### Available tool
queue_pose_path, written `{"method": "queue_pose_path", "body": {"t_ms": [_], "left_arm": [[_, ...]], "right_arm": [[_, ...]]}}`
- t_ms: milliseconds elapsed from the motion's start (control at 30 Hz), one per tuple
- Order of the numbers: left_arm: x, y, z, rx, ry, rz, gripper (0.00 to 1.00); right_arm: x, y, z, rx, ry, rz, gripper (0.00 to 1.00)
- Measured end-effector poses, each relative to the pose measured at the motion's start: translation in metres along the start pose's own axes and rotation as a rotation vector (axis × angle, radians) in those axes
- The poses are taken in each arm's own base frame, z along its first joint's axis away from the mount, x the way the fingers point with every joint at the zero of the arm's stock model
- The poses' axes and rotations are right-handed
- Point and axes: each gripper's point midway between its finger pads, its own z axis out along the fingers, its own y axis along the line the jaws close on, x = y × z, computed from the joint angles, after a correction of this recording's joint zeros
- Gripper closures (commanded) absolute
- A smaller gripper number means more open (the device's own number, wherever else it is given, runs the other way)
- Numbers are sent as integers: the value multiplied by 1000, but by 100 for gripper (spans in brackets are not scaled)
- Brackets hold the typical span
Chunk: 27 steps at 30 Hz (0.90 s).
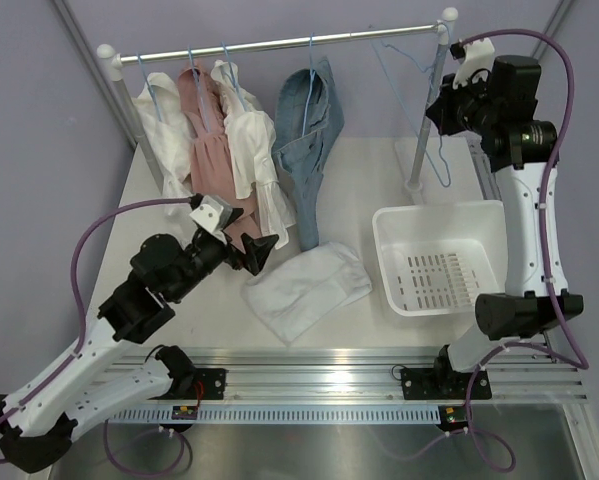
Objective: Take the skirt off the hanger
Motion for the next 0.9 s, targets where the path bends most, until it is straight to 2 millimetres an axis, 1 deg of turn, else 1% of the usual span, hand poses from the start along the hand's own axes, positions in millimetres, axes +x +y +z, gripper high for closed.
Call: {"method": "queue_pose_path", "body": {"t_ms": [67, 167, 200, 267, 367, 433, 600, 700, 733, 833, 867, 900], "left_arm": [[17, 0, 3, -2, 37, -9, 1], [50, 0, 6, -5, 122, -29, 1], [59, 0, 6, -6, 143, -36, 1], [72, 0, 5, -9, 178, -49, 1], [82, -1, 4, -12, 201, -64, 1], [85, -1, 4, -13, 207, -73, 1], [91, -1, 8, -17, 228, -81, 1], [97, -1, 10, -18, 246, -81, 1], [101, -1, 11, -20, 256, -81, 1], [113, -1, 11, -20, 285, -82, 1], [118, -1, 12, -20, 297, -82, 1], [124, -2, 12, -19, 315, -82, 1]], "right_arm": [[-9, -1, 11, 3, -10, -1, 100], [-31, -6, 31, 11, -44, -3, 100], [-35, -8, 37, 12, -51, -2, 100], [-36, -11, 50, 16, -51, 0, 100], [-26, -17, 68, 29, -20, 9, 100], [-13, -20, 80, 28, 16, 17, 98], [7, -25, 94, 38, 69, 22, 95], [12, -25, 97, 40, 80, 20, 88], [11, -26, 97, 41, 80, 18, 81], [13, -26, 98, 36, 83, 8, 65], [16, -25, 100, 31, 88, -1, 50], [19, -25, 100, 27, 95, -2, 40]]}}
